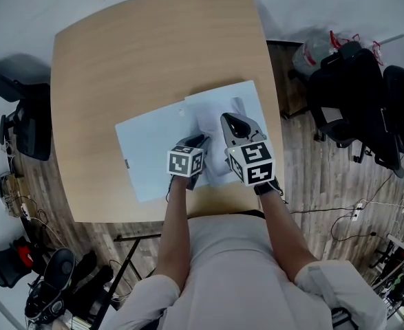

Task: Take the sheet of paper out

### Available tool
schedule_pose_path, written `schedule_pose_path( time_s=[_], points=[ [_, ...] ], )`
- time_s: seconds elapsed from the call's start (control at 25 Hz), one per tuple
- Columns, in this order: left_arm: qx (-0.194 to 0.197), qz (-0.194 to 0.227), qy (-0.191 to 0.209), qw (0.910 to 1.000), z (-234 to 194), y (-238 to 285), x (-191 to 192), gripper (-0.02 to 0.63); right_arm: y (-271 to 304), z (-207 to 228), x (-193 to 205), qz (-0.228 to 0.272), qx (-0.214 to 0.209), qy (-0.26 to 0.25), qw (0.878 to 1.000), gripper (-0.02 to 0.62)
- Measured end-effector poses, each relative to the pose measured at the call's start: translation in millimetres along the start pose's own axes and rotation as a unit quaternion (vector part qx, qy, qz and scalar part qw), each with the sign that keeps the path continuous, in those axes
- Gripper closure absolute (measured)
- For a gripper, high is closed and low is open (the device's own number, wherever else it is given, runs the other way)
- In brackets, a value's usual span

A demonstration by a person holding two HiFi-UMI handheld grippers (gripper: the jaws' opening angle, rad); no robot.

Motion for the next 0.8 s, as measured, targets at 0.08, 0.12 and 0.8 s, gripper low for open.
schedule_pose_path(
  time_s=[0.08,0.12,0.8],
  points=[
    [-0.002,0.0,0.004,1.0,1,0,0,0.54,-2,1,0,0.0,0.003,0.0,1.0,0.584],
    [-0.003,0.001,0.005,1.0,2,0,0,0.549,-3,2,0,0.001,0.004,-0.001,1.0,0.584],
    [-0.043,0.023,-0.002,0.9988,-9,-24,-8,0.586,-15,-8,-18,0.026,-0.005,-0.014,1.0,0.584]
  ],
)
Point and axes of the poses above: the fingertips, and each gripper's own axes: y forward along the fingers, z to its right, x out of its underside, the point moved 4 cm from there along -y, backward along the fingers, and after that the axes turned 12 degrees about z, right-handed, at the moved point
